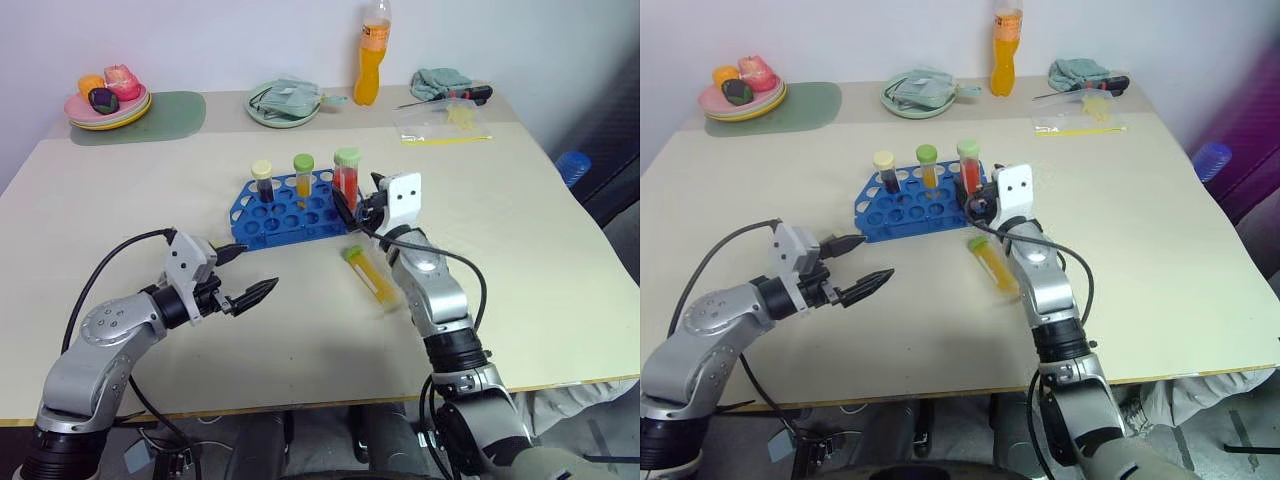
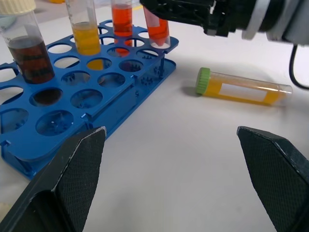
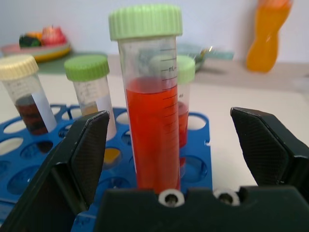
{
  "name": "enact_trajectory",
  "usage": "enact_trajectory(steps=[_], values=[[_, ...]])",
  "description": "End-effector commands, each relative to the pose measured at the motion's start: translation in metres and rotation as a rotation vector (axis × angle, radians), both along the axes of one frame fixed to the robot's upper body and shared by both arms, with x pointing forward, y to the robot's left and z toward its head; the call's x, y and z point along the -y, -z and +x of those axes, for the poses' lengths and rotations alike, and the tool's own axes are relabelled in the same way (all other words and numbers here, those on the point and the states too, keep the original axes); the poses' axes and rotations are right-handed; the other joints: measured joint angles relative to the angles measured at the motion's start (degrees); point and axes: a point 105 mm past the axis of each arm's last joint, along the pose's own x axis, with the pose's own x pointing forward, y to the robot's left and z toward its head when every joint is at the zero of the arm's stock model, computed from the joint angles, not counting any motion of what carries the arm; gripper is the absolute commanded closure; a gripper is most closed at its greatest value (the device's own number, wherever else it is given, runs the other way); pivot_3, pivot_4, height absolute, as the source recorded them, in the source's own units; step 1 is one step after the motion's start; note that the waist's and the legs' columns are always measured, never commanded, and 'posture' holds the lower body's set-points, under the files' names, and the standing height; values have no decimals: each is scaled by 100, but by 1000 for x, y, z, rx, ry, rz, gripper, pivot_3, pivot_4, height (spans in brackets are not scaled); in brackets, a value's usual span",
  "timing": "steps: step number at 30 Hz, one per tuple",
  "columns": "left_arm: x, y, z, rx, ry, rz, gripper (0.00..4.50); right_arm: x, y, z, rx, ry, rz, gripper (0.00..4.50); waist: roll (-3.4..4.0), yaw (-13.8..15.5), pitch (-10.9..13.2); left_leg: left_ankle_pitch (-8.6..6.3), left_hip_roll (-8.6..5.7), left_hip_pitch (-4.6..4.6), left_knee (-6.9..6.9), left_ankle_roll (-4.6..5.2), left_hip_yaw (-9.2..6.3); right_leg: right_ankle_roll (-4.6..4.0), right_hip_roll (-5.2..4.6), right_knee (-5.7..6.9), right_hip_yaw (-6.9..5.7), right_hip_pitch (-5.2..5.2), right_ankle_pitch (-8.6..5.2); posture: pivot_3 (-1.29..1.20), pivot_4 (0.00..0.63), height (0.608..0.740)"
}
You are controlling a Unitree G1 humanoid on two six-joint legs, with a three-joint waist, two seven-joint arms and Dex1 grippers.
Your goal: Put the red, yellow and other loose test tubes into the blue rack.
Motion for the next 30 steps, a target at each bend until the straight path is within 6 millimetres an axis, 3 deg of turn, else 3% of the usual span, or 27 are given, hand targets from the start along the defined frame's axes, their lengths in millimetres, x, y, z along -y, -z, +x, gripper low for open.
enact_trajectory(steps=[1,6,7,10,14,21,30], values=[[1,-3,-2,32,16,-3,0,-1,-30,-1,10,-30,54,56,0,2,0,0,0,0,0,0,0,0,0,-1,0,0,0,0,150,740],[-3,3,-4,29,10,-1,0,0,-38,2,-24,-35,52,56,1,5,0,0,-2,0,-1,0,1,0,0,-1,0,0,0,0,150,740],[-4,3,-4,29,10,0,0,-1,-38,2,-31,-42,51,286,1,4,1,0,-2,0,-1,0,1,0,0,-2,-1,0,0,0,150,740],[-7,5,-5,30,7,1,0,-2,-38,1,-46,-57,51,1408,1,4,1,0,-2,0,-2,0,2,0,0,-2,-1,0,0,0,150,740],[-12,8,-4,30,1,3,0,-5,-41,-2,-41,-66,39,3413,1,-1,1,0,-3,0,-3,0,3,0,0,-3,-1,0,0,0,150,740],[-10,12,-1,31,1,3,0,-7,-38,-12,14,-88,48,3413,2,4,1,0,-4,-2,-5,0,3,0,0,-4,-1,-1,0,0,150,740],[-10,10,-6,34,6,7,0,-7,-16,-20,100,-69,56,3413,1,-8,1,0,-5,0,-5,0,3,0,2,-3,-1,-1,0,0,150,740]])
